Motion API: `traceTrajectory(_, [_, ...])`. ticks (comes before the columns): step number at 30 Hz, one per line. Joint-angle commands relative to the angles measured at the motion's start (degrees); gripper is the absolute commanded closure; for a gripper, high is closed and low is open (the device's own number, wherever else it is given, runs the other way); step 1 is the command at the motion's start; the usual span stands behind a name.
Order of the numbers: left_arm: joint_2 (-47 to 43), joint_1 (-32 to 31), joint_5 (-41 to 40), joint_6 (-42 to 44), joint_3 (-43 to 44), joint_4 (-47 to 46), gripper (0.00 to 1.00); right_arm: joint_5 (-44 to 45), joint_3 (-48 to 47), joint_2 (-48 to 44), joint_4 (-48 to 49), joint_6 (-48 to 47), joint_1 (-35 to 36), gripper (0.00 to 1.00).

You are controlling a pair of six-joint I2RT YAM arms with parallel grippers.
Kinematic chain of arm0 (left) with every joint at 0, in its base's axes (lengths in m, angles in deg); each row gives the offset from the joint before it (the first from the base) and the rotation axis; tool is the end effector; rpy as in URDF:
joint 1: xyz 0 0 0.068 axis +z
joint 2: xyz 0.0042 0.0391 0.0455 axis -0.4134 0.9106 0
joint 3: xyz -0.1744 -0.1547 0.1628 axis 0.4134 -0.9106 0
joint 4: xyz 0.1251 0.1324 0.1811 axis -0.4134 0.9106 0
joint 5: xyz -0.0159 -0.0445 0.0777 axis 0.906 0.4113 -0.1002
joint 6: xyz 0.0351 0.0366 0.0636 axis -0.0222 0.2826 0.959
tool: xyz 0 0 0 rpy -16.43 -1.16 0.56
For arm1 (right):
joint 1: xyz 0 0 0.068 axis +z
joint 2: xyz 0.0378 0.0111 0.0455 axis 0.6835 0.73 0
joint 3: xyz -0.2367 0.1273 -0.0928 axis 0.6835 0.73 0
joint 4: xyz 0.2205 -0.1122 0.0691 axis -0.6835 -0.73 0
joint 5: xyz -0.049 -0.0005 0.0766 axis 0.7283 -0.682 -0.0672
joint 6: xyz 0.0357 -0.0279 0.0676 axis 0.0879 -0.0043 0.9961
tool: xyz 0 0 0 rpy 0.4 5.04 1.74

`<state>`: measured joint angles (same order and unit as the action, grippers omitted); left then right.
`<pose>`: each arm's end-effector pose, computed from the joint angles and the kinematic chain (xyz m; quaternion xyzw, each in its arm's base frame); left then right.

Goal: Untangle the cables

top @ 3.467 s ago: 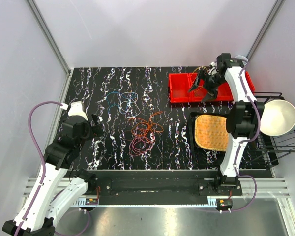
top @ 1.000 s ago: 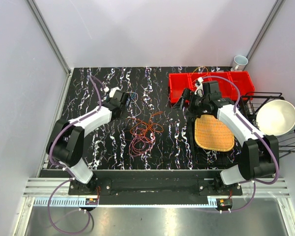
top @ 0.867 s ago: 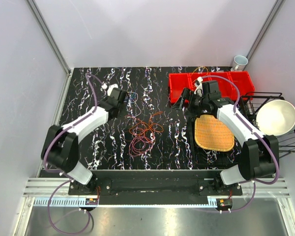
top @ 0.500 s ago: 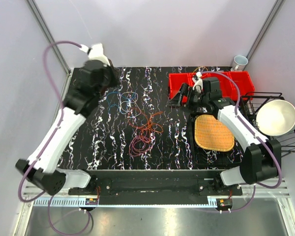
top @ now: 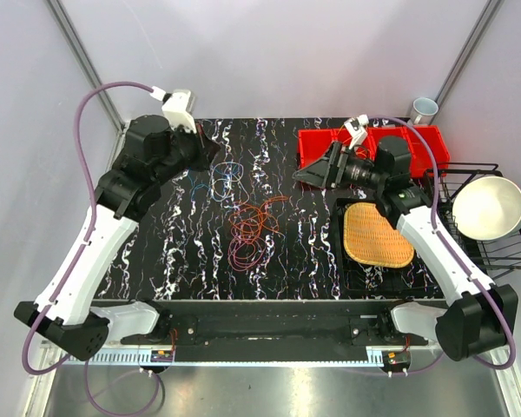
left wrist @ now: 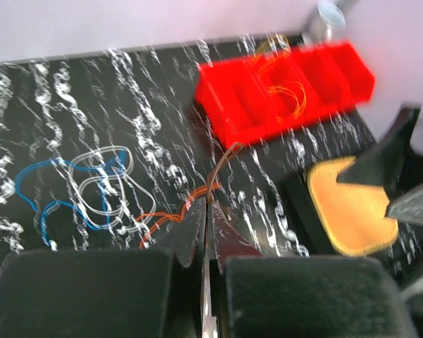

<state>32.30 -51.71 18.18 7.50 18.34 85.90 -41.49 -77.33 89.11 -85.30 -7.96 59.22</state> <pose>0.2342 -0.1246 0.4663 0.0836 0.7921 -0.2468 0.5520 0.2666 0.1287 0.3674 -0.1105 0.7451 0.5249 0.3963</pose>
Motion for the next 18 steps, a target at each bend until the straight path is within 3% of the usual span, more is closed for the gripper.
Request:
traceTrajectory(1, [-0.97, 0.04, 10.89, 3.14, 0.12, -1.08, 1.00, -4.82, -0.79, -1.42, 6.35, -0.12, 2.71, 0.00])
traceTrajectory(7, [0.17, -0.04, 24.51, 3.85, 0.65, -0.82, 1.00, -5.79, -2.02, -3.44, 7.15, -3.20, 4.12, 0.04])
traceTrajectory(18, [2.46, 0.04, 35.15, -0.19, -0.40, -2.92, 1.00, -3.24, -4.56, -6.61, 5.66, -10.13, 5.35, 0.13])
